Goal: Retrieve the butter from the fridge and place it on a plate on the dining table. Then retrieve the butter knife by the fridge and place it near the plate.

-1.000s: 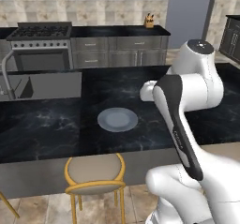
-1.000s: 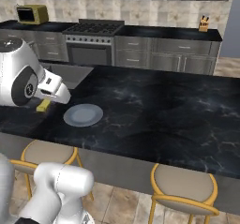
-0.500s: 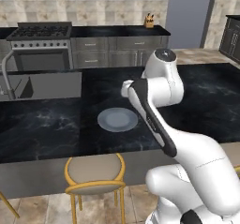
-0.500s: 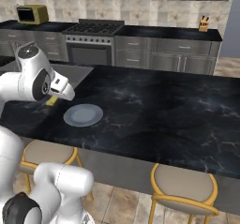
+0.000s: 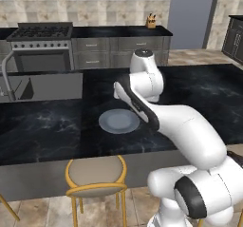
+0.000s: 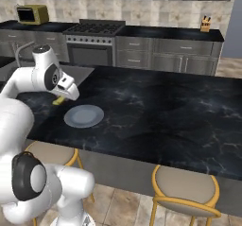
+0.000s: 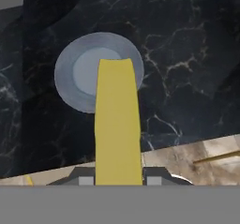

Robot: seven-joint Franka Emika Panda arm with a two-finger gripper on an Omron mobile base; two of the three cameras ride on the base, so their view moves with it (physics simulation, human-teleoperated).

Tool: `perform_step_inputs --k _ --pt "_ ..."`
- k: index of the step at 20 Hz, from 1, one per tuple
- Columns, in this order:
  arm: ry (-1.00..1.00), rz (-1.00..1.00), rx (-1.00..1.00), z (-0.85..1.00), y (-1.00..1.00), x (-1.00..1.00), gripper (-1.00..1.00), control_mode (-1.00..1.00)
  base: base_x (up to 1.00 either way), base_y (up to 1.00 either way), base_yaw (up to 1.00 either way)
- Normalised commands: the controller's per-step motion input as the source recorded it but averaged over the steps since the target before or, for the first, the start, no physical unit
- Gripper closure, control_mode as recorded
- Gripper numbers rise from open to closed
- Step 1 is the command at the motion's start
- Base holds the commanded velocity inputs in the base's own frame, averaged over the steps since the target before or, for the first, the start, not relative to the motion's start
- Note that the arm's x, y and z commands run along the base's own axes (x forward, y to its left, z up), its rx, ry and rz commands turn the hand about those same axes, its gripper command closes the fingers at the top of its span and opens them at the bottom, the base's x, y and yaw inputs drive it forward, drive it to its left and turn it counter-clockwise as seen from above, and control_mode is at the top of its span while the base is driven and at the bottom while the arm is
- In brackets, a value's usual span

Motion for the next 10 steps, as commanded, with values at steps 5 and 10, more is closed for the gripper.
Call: perform_step_inputs --k 5,10 --pt "0.02 -0.03 0.00 -0.63 -0.01 0.53 1.00 -1.00 0.00 0.00 0.00" --pt "0.00 -0.01 0.00 -0.48 0.00 0.45 1.00 -1.00 0.00 0.00 0.00"
